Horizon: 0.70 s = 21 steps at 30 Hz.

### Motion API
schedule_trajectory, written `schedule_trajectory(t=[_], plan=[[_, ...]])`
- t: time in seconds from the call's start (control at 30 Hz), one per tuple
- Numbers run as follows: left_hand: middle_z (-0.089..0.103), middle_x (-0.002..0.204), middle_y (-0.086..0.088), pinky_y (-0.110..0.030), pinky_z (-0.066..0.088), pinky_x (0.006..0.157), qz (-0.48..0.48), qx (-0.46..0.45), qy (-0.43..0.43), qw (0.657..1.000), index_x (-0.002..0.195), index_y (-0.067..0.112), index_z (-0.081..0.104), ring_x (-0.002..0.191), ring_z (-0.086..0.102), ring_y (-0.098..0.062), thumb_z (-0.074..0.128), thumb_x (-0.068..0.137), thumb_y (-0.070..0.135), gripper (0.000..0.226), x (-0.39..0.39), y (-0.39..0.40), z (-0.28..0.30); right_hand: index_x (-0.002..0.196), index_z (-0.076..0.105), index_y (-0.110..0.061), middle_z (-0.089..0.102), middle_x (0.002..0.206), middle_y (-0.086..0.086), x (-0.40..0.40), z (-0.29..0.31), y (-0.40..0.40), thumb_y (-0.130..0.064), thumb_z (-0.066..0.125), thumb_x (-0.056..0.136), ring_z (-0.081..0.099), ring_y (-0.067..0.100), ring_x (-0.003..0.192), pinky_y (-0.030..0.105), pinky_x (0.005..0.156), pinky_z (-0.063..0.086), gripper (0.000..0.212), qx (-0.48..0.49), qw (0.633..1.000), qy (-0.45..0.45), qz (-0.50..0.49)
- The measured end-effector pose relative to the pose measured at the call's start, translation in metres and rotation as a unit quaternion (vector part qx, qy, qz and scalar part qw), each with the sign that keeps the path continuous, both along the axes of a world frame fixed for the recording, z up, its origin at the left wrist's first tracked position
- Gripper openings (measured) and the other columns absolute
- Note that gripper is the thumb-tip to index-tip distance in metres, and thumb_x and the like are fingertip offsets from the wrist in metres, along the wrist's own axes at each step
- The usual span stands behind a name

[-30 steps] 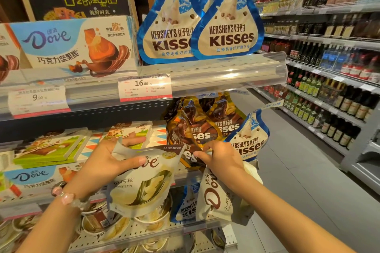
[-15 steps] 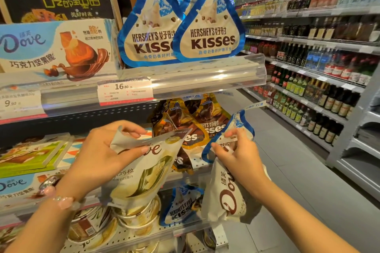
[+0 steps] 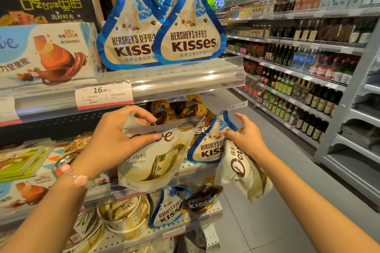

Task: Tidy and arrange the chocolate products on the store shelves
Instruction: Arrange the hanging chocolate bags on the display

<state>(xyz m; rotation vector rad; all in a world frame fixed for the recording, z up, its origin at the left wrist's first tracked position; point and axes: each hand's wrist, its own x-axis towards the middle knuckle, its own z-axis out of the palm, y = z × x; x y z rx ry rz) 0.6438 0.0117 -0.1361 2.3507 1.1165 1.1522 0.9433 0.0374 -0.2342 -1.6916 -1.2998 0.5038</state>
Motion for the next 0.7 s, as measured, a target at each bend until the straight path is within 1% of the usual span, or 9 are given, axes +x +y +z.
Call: schedule_trajectory(t=[0.07, 0.1, 0.23, 0.27, 0.33, 0.4, 0.53, 0.63, 0.7], plan=[[0.067, 0.085, 0.013, -0.014, 0.050, 0.070, -0.001, -0.003, -0.004, 1.000, 0.088, 0.025, 0.069, 0.081, 0.064, -0.002, 0.071, 0.057, 0.045, 0.036, 0.002, 0.000, 0.000, 0.141, 0.039, -0.019, 0.057, 0.072, -0.010, 0.004, -0.001, 0.006, -0.025, 0.071, 0.082, 0.055, 0.000, 0.059, 0.015, 0.048, 0.037, 0.067, -0.023, 0.999, -0.023, 0.020], [0.068, 0.085, 0.012, -0.015, 0.050, 0.070, -0.002, -0.004, -0.006, 1.000, 0.087, 0.025, 0.069, 0.080, 0.064, -0.002, 0.071, 0.057, 0.044, 0.036, 0.003, 0.000, 0.000, 0.139, 0.042, -0.018, 0.056, 0.074, -0.011, 0.006, -0.001, 0.008, -0.025, 0.071, 0.082, 0.054, 0.000, 0.060, 0.016, 0.050, 0.036, 0.064, -0.028, 0.999, -0.034, 0.026], [0.068, 0.085, 0.010, -0.019, 0.051, 0.071, -0.011, -0.005, -0.003, 1.000, 0.082, 0.024, 0.071, 0.080, 0.064, -0.004, 0.070, 0.057, 0.047, 0.034, 0.005, -0.001, 0.001, 0.127, 0.057, -0.012, 0.067, 0.095, 0.003, 0.008, 0.000, 0.011, -0.027, 0.071, 0.082, 0.063, 0.018, 0.084, 0.030, 0.069, 0.048, 0.049, -0.031, 0.998, -0.061, 0.017], [0.068, 0.084, 0.010, -0.020, 0.051, 0.071, -0.013, -0.007, -0.006, 1.000, 0.081, 0.023, 0.071, 0.079, 0.065, -0.004, 0.070, 0.057, 0.048, 0.034, 0.005, -0.001, 0.001, 0.118, 0.063, -0.011, 0.067, 0.094, 0.005, 0.009, 0.001, 0.012, -0.028, 0.071, 0.082, 0.063, 0.021, 0.086, 0.032, 0.070, 0.049, 0.040, -0.032, 0.997, -0.065, 0.006], [0.069, 0.083, 0.009, -0.021, 0.052, 0.070, -0.013, -0.008, -0.010, 1.000, 0.080, 0.023, 0.071, 0.078, 0.065, -0.005, 0.070, 0.056, 0.047, 0.034, 0.006, -0.002, 0.002, 0.088, 0.069, -0.013, 0.061, 0.070, 0.000, 0.010, 0.005, 0.011, -0.032, 0.071, 0.082, 0.057, 0.021, 0.070, 0.031, 0.058, 0.043, 0.020, -0.033, 0.996, -0.089, 0.000], [0.069, 0.081, 0.008, -0.021, 0.052, 0.069, -0.008, -0.006, -0.010, 1.000, 0.083, 0.024, 0.071, 0.076, 0.065, -0.004, 0.071, 0.056, 0.045, 0.034, 0.007, -0.003, 0.004, 0.071, 0.064, -0.011, 0.050, 0.055, -0.004, 0.010, 0.007, 0.010, -0.033, 0.071, 0.081, 0.048, 0.017, 0.058, 0.028, 0.050, 0.032, 0.025, -0.031, 0.993, -0.111, 0.017], [0.069, 0.085, 0.013, -0.016, 0.051, 0.069, -0.008, 0.006, -0.011, 1.000, 0.083, 0.022, 0.071, 0.078, 0.065, -0.003, 0.072, 0.057, 0.043, 0.033, 0.003, -0.004, 0.005, 0.062, 0.055, -0.010, 0.043, 0.051, -0.002, 0.009, 0.016, 0.003, -0.029, 0.071, 0.082, 0.039, 0.014, 0.052, 0.029, 0.049, 0.027, 0.032, 0.003, 0.990, -0.129, 0.050], [0.069, 0.089, 0.013, -0.013, 0.049, 0.070, -0.016, 0.019, -0.011, 1.000, 0.080, 0.033, 0.070, 0.081, 0.065, -0.002, 0.079, 0.061, 0.049, 0.027, -0.004, -0.003, 0.006, 0.054, 0.048, -0.011, 0.038, 0.047, -0.001, 0.010, 0.028, -0.006, -0.026, 0.074, 0.079, 0.033, 0.012, 0.048, 0.029, 0.049, 0.024, 0.039, 0.051, 0.991, -0.102, 0.065], [0.068, 0.098, 0.017, -0.010, 0.047, 0.078, -0.026, 0.046, -0.009, 0.999, 0.079, 0.043, 0.069, 0.091, 0.063, 0.002, 0.072, 0.061, 0.057, 0.023, -0.011, -0.001, 0.008, 0.049, 0.045, -0.016, 0.036, 0.042, -0.008, 0.009, 0.042, -0.014, -0.023, 0.075, 0.078, 0.032, 0.007, 0.043, 0.024, 0.046, 0.025, 0.042, 0.086, 0.991, -0.071, 0.080]])
